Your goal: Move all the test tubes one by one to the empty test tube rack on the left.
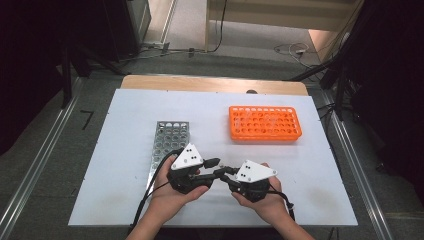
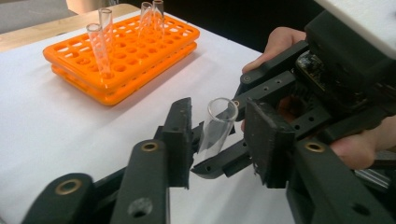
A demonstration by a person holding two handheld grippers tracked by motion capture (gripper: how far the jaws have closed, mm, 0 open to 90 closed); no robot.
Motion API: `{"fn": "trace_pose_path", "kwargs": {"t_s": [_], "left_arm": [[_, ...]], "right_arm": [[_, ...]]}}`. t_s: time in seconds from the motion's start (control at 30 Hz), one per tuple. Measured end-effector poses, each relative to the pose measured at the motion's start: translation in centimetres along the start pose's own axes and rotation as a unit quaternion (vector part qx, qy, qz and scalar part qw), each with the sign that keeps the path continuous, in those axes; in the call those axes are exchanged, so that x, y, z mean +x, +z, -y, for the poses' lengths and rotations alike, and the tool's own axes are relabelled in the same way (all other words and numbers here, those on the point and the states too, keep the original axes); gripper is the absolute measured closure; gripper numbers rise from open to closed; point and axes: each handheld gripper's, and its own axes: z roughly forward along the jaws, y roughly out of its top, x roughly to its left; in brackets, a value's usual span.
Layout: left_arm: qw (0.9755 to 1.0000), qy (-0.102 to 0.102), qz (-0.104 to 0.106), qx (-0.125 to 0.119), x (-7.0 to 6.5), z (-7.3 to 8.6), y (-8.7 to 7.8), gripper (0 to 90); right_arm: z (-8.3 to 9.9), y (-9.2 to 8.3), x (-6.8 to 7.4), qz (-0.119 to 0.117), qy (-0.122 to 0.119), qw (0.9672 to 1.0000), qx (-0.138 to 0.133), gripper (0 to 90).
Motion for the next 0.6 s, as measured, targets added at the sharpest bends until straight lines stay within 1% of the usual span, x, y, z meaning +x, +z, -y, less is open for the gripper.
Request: {"fn": "trace_pose_path", "kwargs": {"t_s": [0.07,0.13,0.17,0.27,0.37,0.57,0.6], "left_arm": [[1.0000,0.002,-0.001,0.002,0.01,0.03,0.08,64.4],[1.0000,0.000,-0.001,0.003,-0.04,0.06,0.22,66.0],[1.0000,0.003,-0.002,0.006,-0.04,0.07,0.24,67.0],[1.0000,0.002,-0.001,0.008,-0.11,0.12,0.42,69.4],[0.9999,0.004,0.000,0.010,-0.16,0.15,0.51,71.4],[0.9998,0.011,-0.005,0.013,-0.18,0.20,0.56,73.5],[0.9998,0.015,-0.009,0.011,-0.22,0.21,0.56,74.0]], "right_arm": [[0.01,0.05,0.04,-0.002,-0.001,1.0000,0.001,74.2],[0.01,0.06,0.05,-0.002,-0.002,1.0000,0.000,74.2],[0.02,0.07,0.05,-0.003,-0.002,1.0000,0.000,74.2],[0.03,0.09,0.07,-0.008,0.000,1.0000,-0.001,74.2],[0.02,0.13,0.13,-0.010,-0.004,0.9999,-0.002,74.2],[0.08,0.16,0.10,-0.014,-0.002,0.9999,0.000,74.2],[0.08,0.16,0.09,-0.014,-0.002,0.9999,0.000,74.2]]}}
